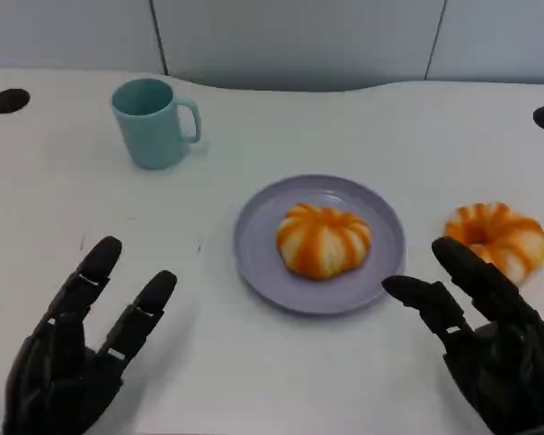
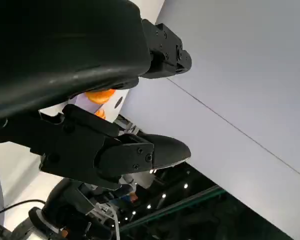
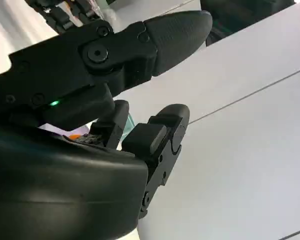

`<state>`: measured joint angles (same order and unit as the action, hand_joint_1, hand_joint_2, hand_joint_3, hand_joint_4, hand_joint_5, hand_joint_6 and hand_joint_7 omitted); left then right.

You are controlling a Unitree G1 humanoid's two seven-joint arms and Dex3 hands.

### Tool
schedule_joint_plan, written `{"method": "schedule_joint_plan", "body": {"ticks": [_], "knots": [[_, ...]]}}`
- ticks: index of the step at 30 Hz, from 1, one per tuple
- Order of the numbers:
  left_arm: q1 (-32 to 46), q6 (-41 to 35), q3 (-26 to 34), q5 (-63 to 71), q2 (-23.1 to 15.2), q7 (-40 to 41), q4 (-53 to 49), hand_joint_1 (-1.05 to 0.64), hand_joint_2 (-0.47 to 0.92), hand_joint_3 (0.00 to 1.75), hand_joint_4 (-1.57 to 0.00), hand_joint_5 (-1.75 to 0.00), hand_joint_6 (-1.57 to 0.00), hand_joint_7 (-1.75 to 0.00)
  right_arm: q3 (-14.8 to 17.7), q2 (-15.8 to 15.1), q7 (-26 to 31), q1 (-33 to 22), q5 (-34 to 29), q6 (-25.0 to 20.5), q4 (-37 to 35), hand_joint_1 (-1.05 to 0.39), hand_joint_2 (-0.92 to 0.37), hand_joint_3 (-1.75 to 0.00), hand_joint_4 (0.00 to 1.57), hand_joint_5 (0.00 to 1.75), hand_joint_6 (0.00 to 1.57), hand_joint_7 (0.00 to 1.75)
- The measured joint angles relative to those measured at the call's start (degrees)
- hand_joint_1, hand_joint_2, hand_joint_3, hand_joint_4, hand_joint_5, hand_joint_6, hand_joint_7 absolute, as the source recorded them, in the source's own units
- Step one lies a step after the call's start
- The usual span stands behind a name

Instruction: Grasp the bread from the table and place it into the plate.

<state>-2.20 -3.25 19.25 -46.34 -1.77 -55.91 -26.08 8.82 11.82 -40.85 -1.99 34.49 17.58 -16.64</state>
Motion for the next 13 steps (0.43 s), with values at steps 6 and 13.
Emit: {"method": "schedule_joint_plan", "body": {"ticks": [6, 13], "knots": [[-1.4, 1.6, 0.9, 1.7, 0.6, 0.2, -2.4, -0.46, 0.92, 0.36, -0.38, -0.06, -0.31, -0.04, 0.0, 0.0, 0.4, -0.6, 0.0, -0.1, 0.3, -0.63, -0.92, -0.07, 0.48, 0.78, 0.80, 0.01], [-1.4, 1.5, 1.5, 2.6, 1.5, 1.8, -2.5, -0.38, 0.92, 0.33, -0.40, -0.06, -0.36, -0.04, -0.3, 0.0, 0.6, -1.1, 0.0, -0.1, 0.7, -0.61, -0.92, -0.08, 0.47, 0.79, 0.79, 0.01]]}}
